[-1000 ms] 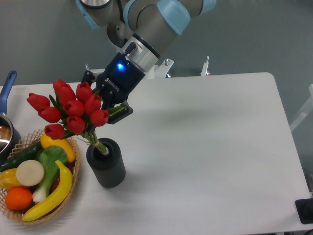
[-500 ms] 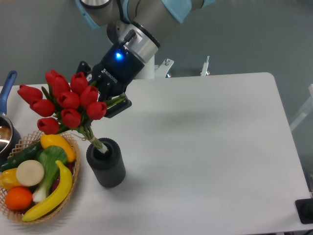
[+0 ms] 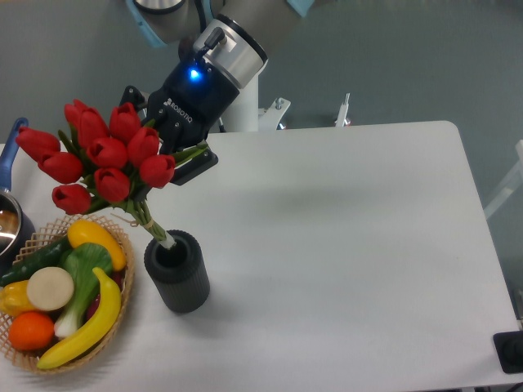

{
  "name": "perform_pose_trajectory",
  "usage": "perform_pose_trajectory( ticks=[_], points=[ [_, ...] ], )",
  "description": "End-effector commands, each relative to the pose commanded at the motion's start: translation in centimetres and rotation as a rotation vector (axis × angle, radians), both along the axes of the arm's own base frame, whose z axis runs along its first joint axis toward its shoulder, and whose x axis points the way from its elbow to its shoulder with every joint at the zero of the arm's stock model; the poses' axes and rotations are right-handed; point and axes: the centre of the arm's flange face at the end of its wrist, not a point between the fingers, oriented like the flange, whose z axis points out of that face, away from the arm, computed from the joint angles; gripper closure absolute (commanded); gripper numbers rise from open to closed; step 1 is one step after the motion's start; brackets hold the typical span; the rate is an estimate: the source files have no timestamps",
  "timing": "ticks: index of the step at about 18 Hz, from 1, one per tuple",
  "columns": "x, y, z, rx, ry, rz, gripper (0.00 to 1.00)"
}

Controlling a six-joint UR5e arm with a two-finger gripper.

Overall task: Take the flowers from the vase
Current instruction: 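Carry the tulips up and away from the vase over the table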

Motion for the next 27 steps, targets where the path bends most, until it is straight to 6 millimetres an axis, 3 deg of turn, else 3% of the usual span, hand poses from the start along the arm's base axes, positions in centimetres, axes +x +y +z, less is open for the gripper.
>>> perform_pose_trajectory(
  ticks=[3,14,18,24,27],
  points=[
    [-3.5,-2.4,0.5,0.005,0.014,0.077,0.51],
    [-13.2,-10.8,0.6,0.026,0.066,0.273,0.51],
    [-16.2,-13.2,-0.4,0.029,0.078,0.314,0.51],
    [-18.8,-14.9,-2.3,0.016,0.066,0.349,0.51],
    [-19.1,-15.1,-2.7,0.015,0.055,0.352,0.51]
  ],
)
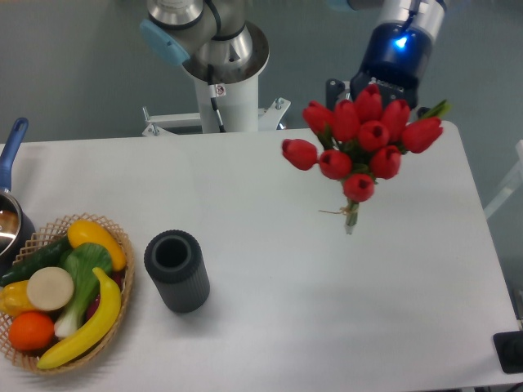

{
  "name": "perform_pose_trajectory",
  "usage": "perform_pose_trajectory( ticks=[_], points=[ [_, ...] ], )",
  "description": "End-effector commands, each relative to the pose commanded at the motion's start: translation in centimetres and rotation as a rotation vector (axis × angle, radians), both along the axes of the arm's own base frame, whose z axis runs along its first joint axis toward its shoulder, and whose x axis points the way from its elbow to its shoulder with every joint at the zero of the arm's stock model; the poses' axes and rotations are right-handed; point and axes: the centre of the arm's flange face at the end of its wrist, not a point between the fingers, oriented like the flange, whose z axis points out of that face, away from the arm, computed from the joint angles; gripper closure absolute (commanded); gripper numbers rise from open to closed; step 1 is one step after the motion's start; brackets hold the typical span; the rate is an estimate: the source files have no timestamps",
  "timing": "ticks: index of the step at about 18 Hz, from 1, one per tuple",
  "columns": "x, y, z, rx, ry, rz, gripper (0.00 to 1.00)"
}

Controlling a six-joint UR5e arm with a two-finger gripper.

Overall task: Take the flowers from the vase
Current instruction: 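Carry the tulips up and away from the vase over the table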

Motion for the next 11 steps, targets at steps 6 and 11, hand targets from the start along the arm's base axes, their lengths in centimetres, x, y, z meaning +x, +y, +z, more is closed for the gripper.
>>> perform_pose_trajectory(
  ticks=[6,11],
  points=[
    [0.2,-0.1,-1.0,-0.004,-0.021,-0.001,0.51],
    [0.4,-0.4,-1.0,-0.001,-0.022,0.004,0.51]
  ],
)
